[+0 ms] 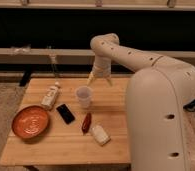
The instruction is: Place the eraser on the white sponge
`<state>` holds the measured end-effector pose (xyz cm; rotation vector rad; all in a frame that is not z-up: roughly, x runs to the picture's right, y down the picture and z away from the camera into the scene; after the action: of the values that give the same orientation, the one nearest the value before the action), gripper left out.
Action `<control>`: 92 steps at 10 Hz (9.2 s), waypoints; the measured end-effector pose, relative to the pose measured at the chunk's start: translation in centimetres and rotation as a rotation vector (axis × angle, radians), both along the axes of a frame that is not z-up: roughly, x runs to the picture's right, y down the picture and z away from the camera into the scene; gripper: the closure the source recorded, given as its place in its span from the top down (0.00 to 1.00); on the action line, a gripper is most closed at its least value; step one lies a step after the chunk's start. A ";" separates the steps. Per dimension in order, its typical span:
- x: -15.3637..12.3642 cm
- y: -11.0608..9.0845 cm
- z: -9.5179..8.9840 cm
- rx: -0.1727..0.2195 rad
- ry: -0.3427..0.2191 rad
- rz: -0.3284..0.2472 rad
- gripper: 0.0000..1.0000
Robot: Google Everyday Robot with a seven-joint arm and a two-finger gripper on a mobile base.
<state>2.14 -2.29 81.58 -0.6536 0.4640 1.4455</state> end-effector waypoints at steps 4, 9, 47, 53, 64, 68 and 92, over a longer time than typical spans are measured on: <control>0.0 0.0 0.0 -0.001 0.000 0.000 0.80; 0.0 0.0 0.0 -0.001 0.000 0.000 0.80; -20.9 14.6 0.7 -0.070 -0.287 -0.350 0.80; -21.4 15.5 3.8 -0.057 -0.269 -0.413 0.80; -20.9 17.6 6.7 -0.079 -0.185 -0.518 0.39; -20.4 16.1 4.9 -0.075 -0.186 -0.503 0.02; -0.6 22.7 -6.9 -0.233 0.065 -0.276 0.02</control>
<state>1.54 20.40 74.70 -0.6982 0.7518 1.1629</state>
